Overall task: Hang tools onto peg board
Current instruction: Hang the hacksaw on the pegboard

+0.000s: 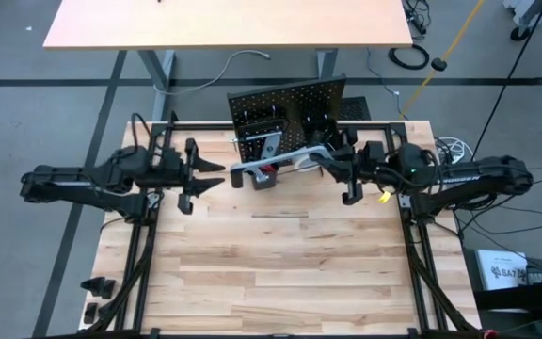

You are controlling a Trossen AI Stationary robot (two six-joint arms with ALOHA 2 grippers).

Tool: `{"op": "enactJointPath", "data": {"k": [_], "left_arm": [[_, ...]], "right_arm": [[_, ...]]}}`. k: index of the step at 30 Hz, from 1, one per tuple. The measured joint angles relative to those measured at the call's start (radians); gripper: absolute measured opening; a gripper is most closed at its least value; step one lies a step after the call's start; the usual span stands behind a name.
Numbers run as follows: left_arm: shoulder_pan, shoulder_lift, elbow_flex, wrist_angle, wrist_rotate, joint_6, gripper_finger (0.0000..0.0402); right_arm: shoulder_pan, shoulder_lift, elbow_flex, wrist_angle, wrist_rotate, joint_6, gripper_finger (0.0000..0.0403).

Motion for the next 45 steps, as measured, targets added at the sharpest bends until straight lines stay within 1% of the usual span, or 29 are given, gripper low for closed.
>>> {"op": "enactJointPath", "data": {"k": [2, 8, 15, 18, 27, 30, 32, 33, 36, 42, 45], "left_arm": [[0.0, 0.013, -0.009, -0.001, 0.016, -0.003, 0.0145], [0.0, 0.067, -0.016, 0.062, 0.056, -0.051, 0.0145], [0.0, 0.11, -0.016, 0.094, 0.058, -0.052, 0.0145], [0.0, 0.116, -0.016, 0.094, 0.058, -0.052, 0.0145], [0.0, 0.113, -0.016, 0.101, 0.058, -0.052, 0.0145], [0.0, 0.113, -0.016, 0.103, 0.047, -0.05, 0.0144], [0.0, 0.113, -0.016, 0.112, 0.036, -0.045, 0.0132], [0.0, 0.113, -0.016, 0.12, 0.034, -0.044, 0.012], [0.001, 0.112, -0.016, 0.14, 0.026, -0.027, 0.007], [0.001, 0.112, -0.01, 0.15, 0.012, -0.02, 0.0071], [0.001, 0.108, 0.003, 0.155, 0.011, -0.018, 0.0071]], "right_arm": [[0.0, 0.012, 0.0, 0.02, -0.001, -0.003, 0.0027], [0.0, 0.049, 0.0, 0.059, -0.001, 0.0, 0.0027], [0.0, 0.101, 0.0, 0.141, 0.004, 0.002, 0.0027], [0.0, 0.11, 0.0, 0.165, 0.004, 0.002, 0.0027], [0.0, 0.11, 0.0, 0.166, 0.012, -0.015, 0.0027], [0.001, 0.11, 0.0, 0.17, 0.028, -0.018, 0.0027], [0.001, 0.11, 0.0, 0.17, 0.029, -0.018, 0.0027], [0.001, 0.11, 0.0, 0.171, 0.029, -0.018, 0.0027], [0.001, 0.115, 0.002, 0.177, 0.029, -0.018, 0.0027], [0.0, 0.115, 0.002, 0.176, 0.032, -0.017, 0.0032], [0.0, 0.117, 0.003, 0.155, 0.041, -0.017, 0.0077]]}}
